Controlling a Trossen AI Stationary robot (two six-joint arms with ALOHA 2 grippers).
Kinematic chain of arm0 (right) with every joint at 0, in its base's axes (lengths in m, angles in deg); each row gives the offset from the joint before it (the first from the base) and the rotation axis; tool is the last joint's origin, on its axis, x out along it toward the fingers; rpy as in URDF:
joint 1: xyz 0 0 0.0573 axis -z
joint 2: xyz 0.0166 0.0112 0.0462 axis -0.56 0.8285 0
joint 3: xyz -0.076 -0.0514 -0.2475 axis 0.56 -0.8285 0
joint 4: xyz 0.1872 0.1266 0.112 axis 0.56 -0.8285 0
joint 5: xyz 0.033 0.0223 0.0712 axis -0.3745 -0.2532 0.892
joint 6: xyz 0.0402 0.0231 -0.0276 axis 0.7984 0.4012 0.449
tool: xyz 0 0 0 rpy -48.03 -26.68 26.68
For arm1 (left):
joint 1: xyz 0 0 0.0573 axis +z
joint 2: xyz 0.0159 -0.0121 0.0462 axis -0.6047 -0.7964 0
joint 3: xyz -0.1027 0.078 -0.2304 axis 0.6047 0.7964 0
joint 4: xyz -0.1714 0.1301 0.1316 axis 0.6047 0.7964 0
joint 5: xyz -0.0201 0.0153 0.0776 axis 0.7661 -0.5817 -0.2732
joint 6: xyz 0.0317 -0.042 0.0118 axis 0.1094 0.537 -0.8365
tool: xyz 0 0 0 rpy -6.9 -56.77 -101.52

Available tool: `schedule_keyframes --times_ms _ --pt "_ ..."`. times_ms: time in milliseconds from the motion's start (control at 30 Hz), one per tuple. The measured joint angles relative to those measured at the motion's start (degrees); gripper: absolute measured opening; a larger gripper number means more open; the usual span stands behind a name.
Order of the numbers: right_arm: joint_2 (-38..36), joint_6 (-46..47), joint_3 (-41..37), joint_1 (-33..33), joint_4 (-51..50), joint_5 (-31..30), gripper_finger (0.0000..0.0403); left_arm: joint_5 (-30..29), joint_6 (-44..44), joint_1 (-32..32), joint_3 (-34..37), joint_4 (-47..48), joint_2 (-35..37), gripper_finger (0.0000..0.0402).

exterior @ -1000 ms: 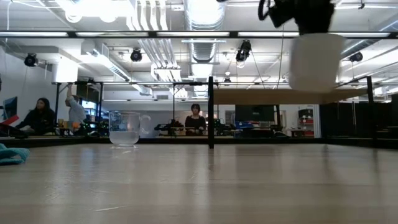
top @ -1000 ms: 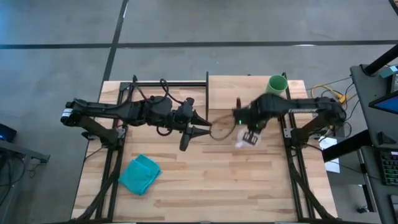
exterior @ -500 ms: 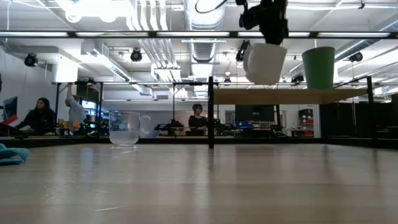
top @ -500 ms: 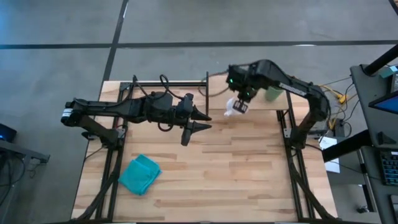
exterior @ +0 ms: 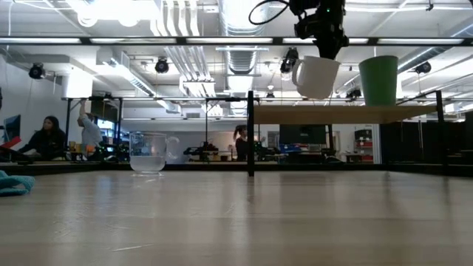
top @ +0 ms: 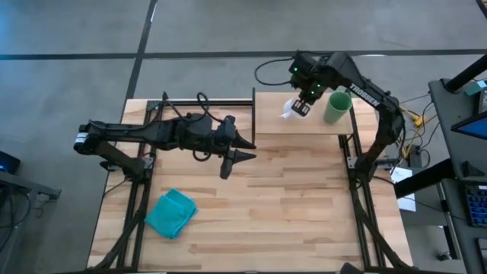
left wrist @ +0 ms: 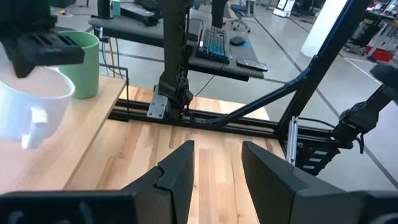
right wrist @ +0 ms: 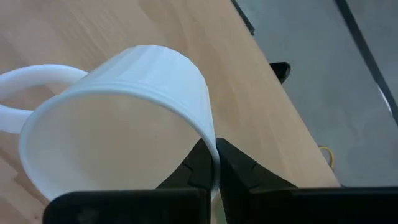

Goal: Stack small to large cups/mugs on shelf
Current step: Put the white mug on the shelf

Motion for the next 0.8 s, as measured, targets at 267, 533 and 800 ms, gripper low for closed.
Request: schedule_keyframes --times_ms 267,533,800 --pt "-1.0 -3.4 -6.2 0.4 0.0 0.0 0.0009 0.0 -0.4 0.8 0.0 -0.1 0.4 0.0121" --pt "-1.8 -5.4 -8.1 2.0 0.2 -0.6 0.0009 0.0 -0.4 1.5 0.0 -0.1 0.4 0.0121" --pt "-1.8 -7.4 -8.1 4.7 0.1 -2.6 0.0009 0.0 -0.3 1.6 0.0 -0.1 0.4 0.0121"
